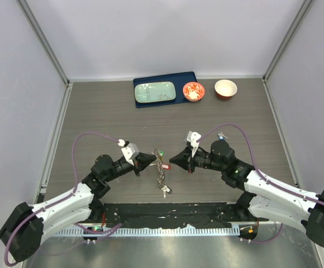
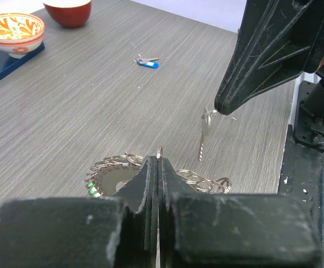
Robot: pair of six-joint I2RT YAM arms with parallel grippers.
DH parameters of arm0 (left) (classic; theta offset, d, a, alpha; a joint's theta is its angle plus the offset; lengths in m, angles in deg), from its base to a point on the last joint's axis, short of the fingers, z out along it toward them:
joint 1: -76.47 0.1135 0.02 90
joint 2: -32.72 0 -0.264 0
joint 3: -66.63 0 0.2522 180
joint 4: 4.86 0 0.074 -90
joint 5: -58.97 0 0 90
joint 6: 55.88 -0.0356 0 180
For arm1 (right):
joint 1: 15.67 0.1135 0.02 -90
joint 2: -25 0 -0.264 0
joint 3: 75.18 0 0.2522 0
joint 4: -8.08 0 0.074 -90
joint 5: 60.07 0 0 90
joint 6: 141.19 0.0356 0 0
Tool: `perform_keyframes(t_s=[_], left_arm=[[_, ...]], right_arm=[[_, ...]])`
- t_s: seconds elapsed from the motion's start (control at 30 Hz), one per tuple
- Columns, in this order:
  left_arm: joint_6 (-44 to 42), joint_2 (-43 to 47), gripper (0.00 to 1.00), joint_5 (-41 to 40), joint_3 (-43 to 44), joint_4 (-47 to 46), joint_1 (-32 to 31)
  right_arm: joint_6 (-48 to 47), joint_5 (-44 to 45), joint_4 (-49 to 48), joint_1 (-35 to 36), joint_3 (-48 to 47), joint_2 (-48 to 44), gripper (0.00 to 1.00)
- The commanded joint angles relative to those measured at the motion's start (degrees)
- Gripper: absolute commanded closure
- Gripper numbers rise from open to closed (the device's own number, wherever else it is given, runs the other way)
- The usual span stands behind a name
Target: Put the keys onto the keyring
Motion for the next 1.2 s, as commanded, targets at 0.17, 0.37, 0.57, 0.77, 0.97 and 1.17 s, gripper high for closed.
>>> perform_keyframes(t_s=[0.17,0.37,0.57,0.77,0.97,1.17], left_arm=[[-1.5,7.2,1.00,-10.2,0.4,5.8,0.1],[-4.1,10.1,1.00,-12.6,-0.6,9.3,0.2],[-7.2,10.9,1.00,-14.7,-0.9,13.2,0.2],[-7.3,13.9,1.00,-15.6,-1.2,16.1,0.1],[-7.3,15.3,1.00,-15.9,-1.2,17.4,-0.6],[-7.3,15.2,1.00,-16.2,-1.1,17.8,-0.9]], right_arm=[[2.1,9.4,7.4,-0.2,-5.7,3.3,0.99],[6.6,14.7,22.4,-0.9,-11.8,9.2,0.99],[8.4,15.9,34.5,-4.2,-19.4,20.0,0.99],[7.5,21.3,40.3,-6.7,-27.0,33.6,0.99],[8.2,20.6,38.7,-6.7,-33.5,43.9,0.99],[8.2,18.4,33.7,-6.7,-38.0,49.0,0.74]])
